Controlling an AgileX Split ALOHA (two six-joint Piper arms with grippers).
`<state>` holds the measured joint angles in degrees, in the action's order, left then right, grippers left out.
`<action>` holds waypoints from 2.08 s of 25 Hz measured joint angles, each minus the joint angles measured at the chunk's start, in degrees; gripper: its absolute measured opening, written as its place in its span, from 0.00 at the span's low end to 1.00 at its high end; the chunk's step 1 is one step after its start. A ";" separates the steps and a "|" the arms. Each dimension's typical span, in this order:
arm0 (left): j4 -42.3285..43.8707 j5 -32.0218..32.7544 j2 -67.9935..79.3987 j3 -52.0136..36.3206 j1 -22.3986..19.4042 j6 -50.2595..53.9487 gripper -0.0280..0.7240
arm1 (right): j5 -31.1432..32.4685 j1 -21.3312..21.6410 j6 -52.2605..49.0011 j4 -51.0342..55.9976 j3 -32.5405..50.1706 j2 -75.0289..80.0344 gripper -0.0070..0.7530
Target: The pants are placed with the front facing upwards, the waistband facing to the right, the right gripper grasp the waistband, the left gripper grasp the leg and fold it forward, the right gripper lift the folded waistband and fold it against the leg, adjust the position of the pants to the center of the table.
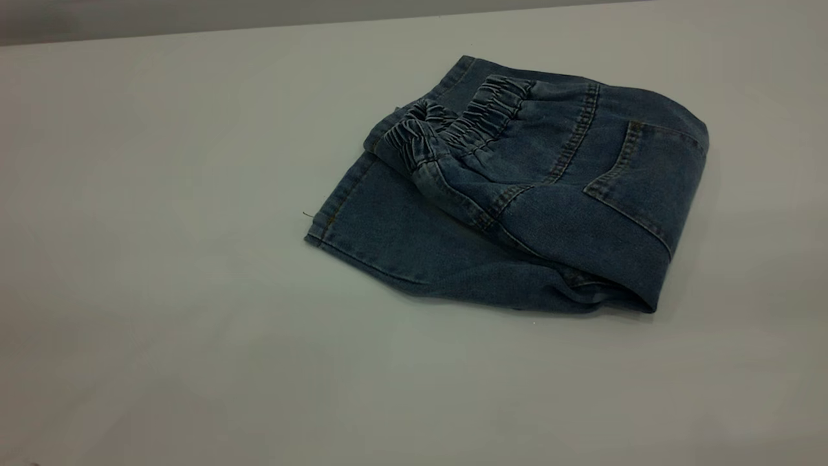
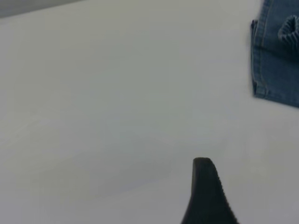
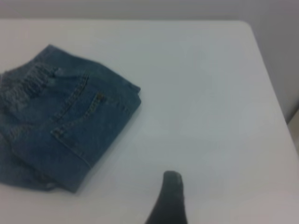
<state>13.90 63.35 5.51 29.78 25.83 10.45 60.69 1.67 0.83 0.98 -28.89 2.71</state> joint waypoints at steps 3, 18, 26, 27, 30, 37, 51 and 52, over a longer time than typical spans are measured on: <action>-0.12 -1.19 0.00 -0.42 0.00 0.67 0.59 | 0.07 0.00 0.69 0.45 0.00 0.00 0.76; -13.58 -1.62 0.00 -0.93 0.00 -12.39 0.59 | 0.85 0.00 10.28 6.55 -0.21 0.00 0.76; -13.90 -1.62 0.00 -0.93 0.00 -13.27 0.59 | 0.80 0.00 10.28 6.55 -0.24 0.00 0.76; -13.90 -1.62 0.00 -0.93 0.00 -13.27 0.59 | 0.80 0.00 10.28 6.55 -0.24 0.00 0.76; -13.90 -1.62 0.00 -0.93 0.00 -13.08 0.59 | 0.80 0.00 10.28 6.55 -0.24 0.00 0.75; -13.90 -1.62 -0.19 -0.93 -1.36 -13.31 0.59 | 0.80 0.00 10.13 6.55 -0.24 0.00 0.72; -13.90 -1.56 -5.56 -0.88 -27.03 -13.23 0.59 | 0.76 -1.18 10.24 6.60 -0.24 -2.71 0.67; -13.90 -1.56 -5.56 -0.88 -27.45 -13.23 0.59 | 0.76 -1.18 10.24 6.60 -0.24 -2.71 0.67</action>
<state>0.00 61.80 -0.05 28.90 -1.61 -2.78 61.45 0.49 11.07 7.58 -29.13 0.00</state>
